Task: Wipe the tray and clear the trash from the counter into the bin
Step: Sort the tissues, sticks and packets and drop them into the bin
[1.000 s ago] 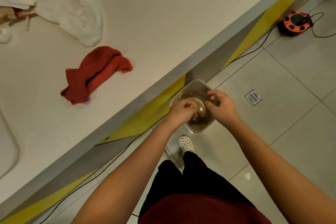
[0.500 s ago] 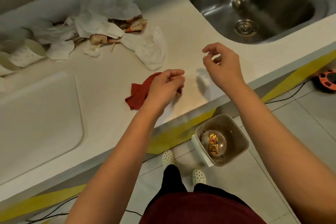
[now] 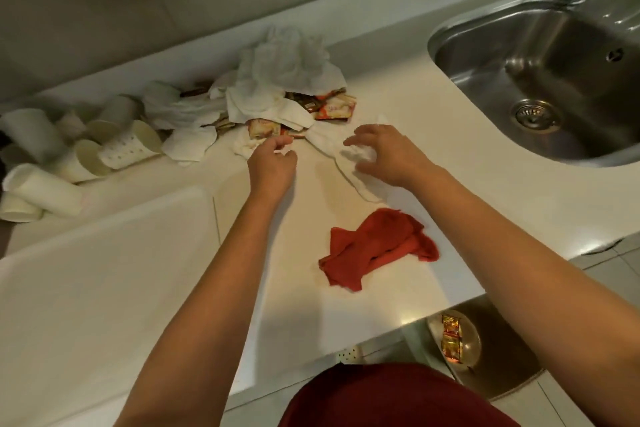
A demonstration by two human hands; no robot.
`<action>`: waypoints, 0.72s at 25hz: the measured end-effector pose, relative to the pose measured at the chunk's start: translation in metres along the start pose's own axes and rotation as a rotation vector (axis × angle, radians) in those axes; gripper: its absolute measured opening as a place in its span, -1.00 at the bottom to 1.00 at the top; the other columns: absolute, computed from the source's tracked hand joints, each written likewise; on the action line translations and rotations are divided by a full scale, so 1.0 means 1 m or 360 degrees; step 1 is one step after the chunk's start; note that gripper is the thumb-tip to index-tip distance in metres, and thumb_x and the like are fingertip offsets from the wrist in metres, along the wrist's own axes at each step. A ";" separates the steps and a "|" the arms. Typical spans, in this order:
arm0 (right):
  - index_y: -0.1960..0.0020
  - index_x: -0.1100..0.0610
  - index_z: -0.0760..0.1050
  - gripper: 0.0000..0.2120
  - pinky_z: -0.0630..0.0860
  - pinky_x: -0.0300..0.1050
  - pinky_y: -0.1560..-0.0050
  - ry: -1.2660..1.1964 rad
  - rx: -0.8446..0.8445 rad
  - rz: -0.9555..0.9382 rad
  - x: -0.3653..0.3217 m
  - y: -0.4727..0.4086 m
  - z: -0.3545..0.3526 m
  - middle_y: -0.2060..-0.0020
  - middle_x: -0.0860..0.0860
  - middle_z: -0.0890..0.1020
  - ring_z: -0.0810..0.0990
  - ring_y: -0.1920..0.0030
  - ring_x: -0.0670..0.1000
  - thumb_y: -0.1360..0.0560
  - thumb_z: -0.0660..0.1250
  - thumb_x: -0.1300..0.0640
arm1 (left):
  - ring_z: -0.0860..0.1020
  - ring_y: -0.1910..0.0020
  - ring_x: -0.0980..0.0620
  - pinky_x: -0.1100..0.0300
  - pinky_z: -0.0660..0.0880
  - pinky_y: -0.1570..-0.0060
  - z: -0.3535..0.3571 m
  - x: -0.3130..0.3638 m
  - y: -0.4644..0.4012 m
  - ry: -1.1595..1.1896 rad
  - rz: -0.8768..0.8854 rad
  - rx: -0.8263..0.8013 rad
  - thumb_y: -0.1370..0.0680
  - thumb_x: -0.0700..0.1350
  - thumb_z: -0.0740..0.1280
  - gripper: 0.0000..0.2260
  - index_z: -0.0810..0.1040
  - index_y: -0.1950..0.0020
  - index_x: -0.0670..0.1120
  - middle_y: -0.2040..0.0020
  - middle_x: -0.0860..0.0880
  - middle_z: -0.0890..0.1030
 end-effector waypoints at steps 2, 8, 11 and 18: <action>-0.40 -0.16 0.29 -0.44 0.26 0.11 -0.36 0.0270 -0.0228 0.0002 0.000 -0.016 0.022 -0.46 -0.04 0.25 0.17 -0.46 0.09 -0.44 0.36 -0.05 | 0.54 -0.03 0.02 0.43 0.34 0.01 -0.002 0.003 -0.025 -0.0173 0.0144 0.0029 -0.52 -0.29 0.24 -0.71 0.55 -0.20 -0.11 -0.17 -0.07 0.55; -0.29 -0.06 0.47 -0.65 0.35 0.02 -0.21 0.0171 0.0057 -0.0029 0.007 -0.032 0.027 -0.29 -0.05 0.50 0.40 -0.29 0.10 -0.50 0.29 0.05 | 0.39 -0.33 -0.11 0.06 0.33 -0.32 0.018 0.018 -0.083 -0.0676 0.0636 -0.0115 -0.45 -0.45 0.13 -0.48 0.44 -0.36 -0.11 -0.36 -0.08 0.45; -0.09 0.10 0.62 -0.77 0.43 0.03 -0.04 0.0002 0.0258 -0.0089 0.009 -0.036 0.018 -0.06 0.05 0.64 0.52 -0.06 0.18 -0.46 0.33 0.23 | 0.40 -0.26 -0.14 -0.03 0.33 -0.18 0.028 0.021 -0.098 -0.1173 0.0697 -0.0154 -0.54 -0.28 0.18 -0.55 0.36 -0.42 0.00 -0.33 -0.06 0.48; -0.04 0.23 0.59 -0.71 0.48 0.06 0.08 -0.0047 0.0154 -0.0058 0.002 -0.038 0.018 0.03 0.16 0.57 0.52 0.06 0.22 -0.43 0.20 0.42 | 0.51 -0.05 -0.12 0.04 0.31 -0.12 0.006 0.040 -0.087 -0.1019 0.0882 0.0104 -0.59 -0.15 0.19 -0.76 0.59 -0.17 -0.09 -0.04 -0.10 0.63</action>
Point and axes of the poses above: each hand's wrist, its own y-axis away from the middle knuckle, its own z-axis out of the palm, x = y × z, the point moved 8 cm from there along -y, towards the middle knuckle
